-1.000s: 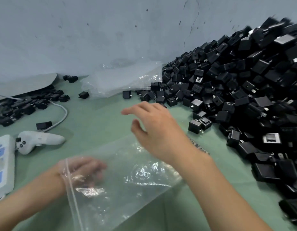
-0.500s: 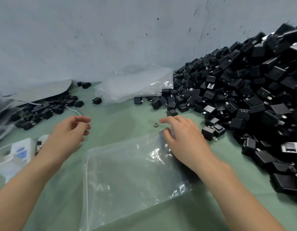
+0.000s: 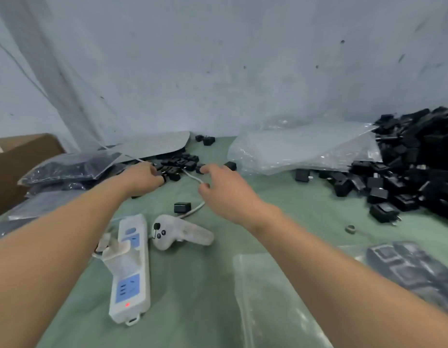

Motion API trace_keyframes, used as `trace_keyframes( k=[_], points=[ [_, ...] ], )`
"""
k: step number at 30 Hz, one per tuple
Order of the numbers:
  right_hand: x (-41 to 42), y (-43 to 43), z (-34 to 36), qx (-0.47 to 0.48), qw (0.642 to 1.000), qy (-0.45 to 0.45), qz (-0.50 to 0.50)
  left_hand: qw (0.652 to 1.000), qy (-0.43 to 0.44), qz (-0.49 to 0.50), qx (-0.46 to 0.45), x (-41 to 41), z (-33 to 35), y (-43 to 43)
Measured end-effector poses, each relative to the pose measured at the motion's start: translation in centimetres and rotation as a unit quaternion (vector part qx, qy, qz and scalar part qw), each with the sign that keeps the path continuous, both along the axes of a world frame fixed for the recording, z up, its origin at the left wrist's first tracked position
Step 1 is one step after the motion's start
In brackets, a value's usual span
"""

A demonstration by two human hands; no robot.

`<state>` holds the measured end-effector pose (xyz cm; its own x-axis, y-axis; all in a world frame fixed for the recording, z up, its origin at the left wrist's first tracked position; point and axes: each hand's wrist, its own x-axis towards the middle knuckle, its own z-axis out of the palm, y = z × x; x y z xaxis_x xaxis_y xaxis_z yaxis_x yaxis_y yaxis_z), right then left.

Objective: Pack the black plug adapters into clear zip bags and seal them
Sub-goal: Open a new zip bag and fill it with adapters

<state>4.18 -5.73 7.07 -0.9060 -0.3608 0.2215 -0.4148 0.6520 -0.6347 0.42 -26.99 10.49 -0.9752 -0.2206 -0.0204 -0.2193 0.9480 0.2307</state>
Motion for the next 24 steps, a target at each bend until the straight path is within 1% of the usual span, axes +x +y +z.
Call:
trace_keyframes(
  k=[2, 4, 7, 10, 12, 14, 16, 18, 20, 22, 24],
  points=[
    [-3.7, -2.9, 0.1, -0.025, 0.999, -0.029, 0.012, 0.998, -0.050, 0.027, 0.029, -1.5, 0.8, -4.0],
    [-7.5, -5.5, -0.2, -0.016, 0.999, -0.041, 0.019, 0.990, -0.093, 0.071, 0.079, -2.8, 1.6, -7.6],
    [-12.7, -9.4, -1.4, 0.002, 0.999, -0.048, 0.023, 0.978, -0.112, 0.111, 0.137, -5.0, 1.8, -11.5],
    [-16.6, -13.0, -2.4, 0.036, 0.998, -0.036, 0.038, 0.973, -0.113, 0.089, 0.183, -7.6, 0.7, -13.4],
    [-18.3, -15.2, -2.9, 0.070, 0.996, -0.024, 0.055, 0.974, -0.118, 0.083, 0.176, -9.1, -0.7, -13.9],
    [-19.7, -17.0, -3.5, 0.118, 0.991, -0.013, 0.064, 0.976, -0.133, 0.092, 0.145, -10.4, -2.2, -14.1],
    [-20.7, -18.2, -4.2, 0.159, 0.984, -0.028, 0.068, 0.978, -0.150, 0.103, 0.104, -11.5, -3.5, -14.1],
    [-21.5, -19.0, -5.0, 0.182, 0.979, -0.055, 0.077, 0.978, -0.156, 0.105, 0.086, -12.1, -4.4, -14.0],
    [-21.7, -19.3, -5.6, 0.176, 0.981, -0.056, 0.066, 0.980, -0.151, 0.092, 0.093, -12.4, -4.6, -13.6],
    [-21.5, -18.9, -6.0, 0.138, 0.988, -0.054, 0.048, 0.978, -0.162, 0.067, 0.109, -12.3, -4.7, -12.8],
    [-20.8, -18.0, -6.4, 0.105, 0.992, -0.049, 0.050, 0.975, -0.173, 0.042, 0.130, -12.0, -4.7, -11.9]
  ],
)
